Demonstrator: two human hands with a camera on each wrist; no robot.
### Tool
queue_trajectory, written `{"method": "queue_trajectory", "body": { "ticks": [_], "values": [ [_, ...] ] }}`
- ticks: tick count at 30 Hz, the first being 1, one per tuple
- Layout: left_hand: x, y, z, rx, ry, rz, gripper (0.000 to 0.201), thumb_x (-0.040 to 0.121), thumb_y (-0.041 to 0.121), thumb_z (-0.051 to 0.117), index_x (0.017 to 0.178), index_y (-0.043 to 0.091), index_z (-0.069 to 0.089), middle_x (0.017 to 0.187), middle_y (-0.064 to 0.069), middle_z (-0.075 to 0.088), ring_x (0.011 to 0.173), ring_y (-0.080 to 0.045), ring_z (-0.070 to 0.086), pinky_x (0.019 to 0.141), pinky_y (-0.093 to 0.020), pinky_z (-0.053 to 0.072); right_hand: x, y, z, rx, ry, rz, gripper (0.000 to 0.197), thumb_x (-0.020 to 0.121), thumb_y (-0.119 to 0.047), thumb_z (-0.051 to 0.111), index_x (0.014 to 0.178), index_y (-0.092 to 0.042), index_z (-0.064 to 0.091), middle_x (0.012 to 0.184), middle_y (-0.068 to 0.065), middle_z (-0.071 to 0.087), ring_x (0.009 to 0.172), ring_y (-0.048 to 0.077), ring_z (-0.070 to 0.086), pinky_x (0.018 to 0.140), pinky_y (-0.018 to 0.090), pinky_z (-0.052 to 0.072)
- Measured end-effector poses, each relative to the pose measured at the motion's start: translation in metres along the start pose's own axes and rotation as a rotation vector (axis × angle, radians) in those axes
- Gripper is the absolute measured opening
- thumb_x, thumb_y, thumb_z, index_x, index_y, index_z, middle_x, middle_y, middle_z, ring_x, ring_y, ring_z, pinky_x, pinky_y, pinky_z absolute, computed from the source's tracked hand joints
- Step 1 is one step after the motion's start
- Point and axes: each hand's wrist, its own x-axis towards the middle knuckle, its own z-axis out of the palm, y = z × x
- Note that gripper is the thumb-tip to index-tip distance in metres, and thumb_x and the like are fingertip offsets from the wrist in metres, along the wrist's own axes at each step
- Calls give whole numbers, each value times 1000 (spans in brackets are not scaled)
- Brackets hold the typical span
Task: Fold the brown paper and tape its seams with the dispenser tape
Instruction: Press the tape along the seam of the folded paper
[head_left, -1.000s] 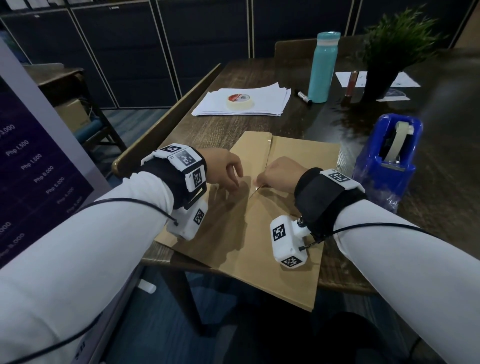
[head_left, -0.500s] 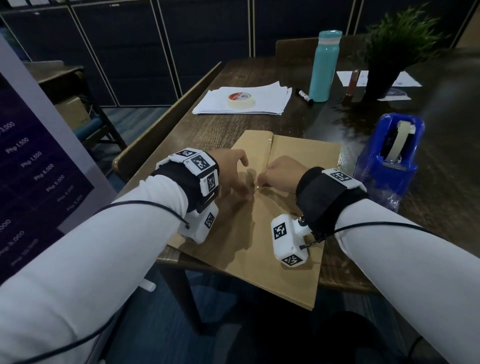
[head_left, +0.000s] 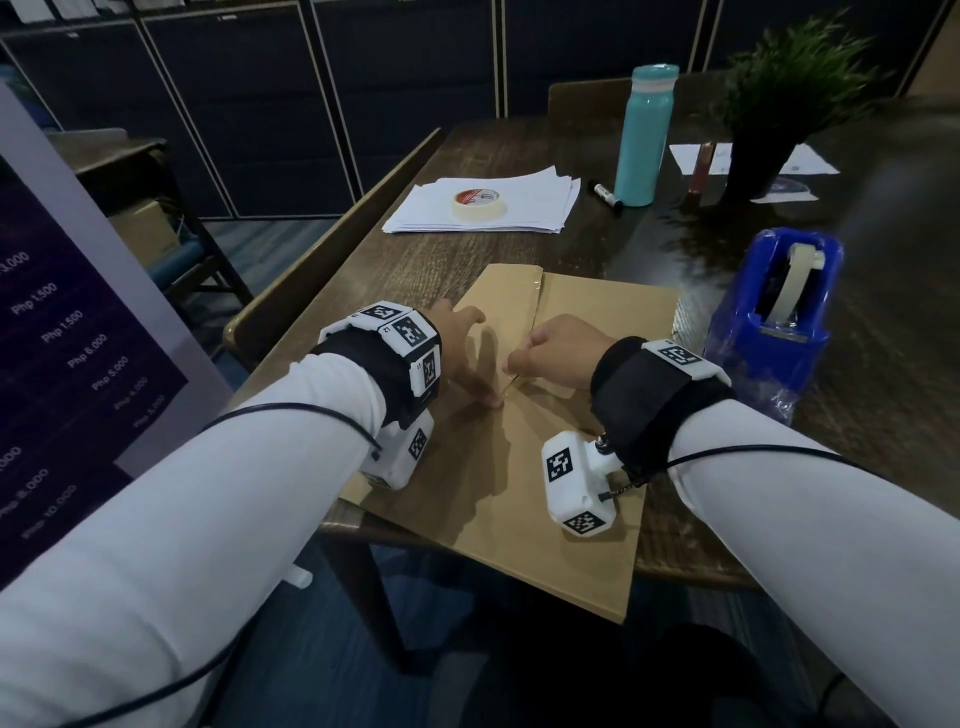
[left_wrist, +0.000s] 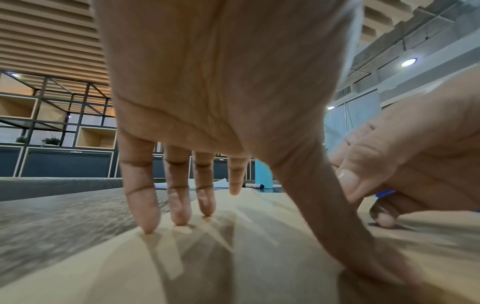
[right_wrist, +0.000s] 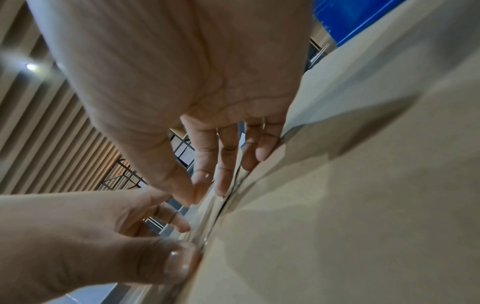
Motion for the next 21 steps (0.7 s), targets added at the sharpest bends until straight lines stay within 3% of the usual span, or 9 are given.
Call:
{"method": "queue_trajectory", "body": {
  "ticks": [4,7,13,18,21],
  "values": [
    [-2,1,0,63,14,-9,112,60,65,77,150,32,18,148,-8,29,134,-34,36,102,-50,38,1,1,-2,1,-4,18,19,81,-24,72,86,-6,68,81,8,60,74,17,54,71,29,45],
    [-3,1,-1,89,11,-6,112,62,66,75,150,32,16,151,-8,26,138,-35,30,105,-52,34,5,3,-4,-17,18,37,27,78,-23,75,91,1,73,84,9,65,81,20,58,81,35,52],
    [-2,1,0,122,-4,-10,113,60,70,73,150,34,16,152,-7,25,140,-36,24,107,-55,30,11,2,-2,-91,10,63,31,78,-23,75,99,0,72,88,9,64,92,26,61,87,36,51],
    [-3,0,-2,146,-5,3,112,60,72,71,150,36,16,153,-6,25,141,-35,23,107,-57,29,14,-1,-2,-189,-6,74,36,82,-25,72,109,-2,68,101,11,65,103,28,60,86,33,49],
    [-2,-2,-2,150,-3,12,111,58,73,71,149,37,18,152,-5,27,140,-34,24,107,-56,30,15,-2,-1,-259,-16,77,39,84,-28,70,114,-3,65,112,13,65,109,29,59,92,34,48]
  ]
}}
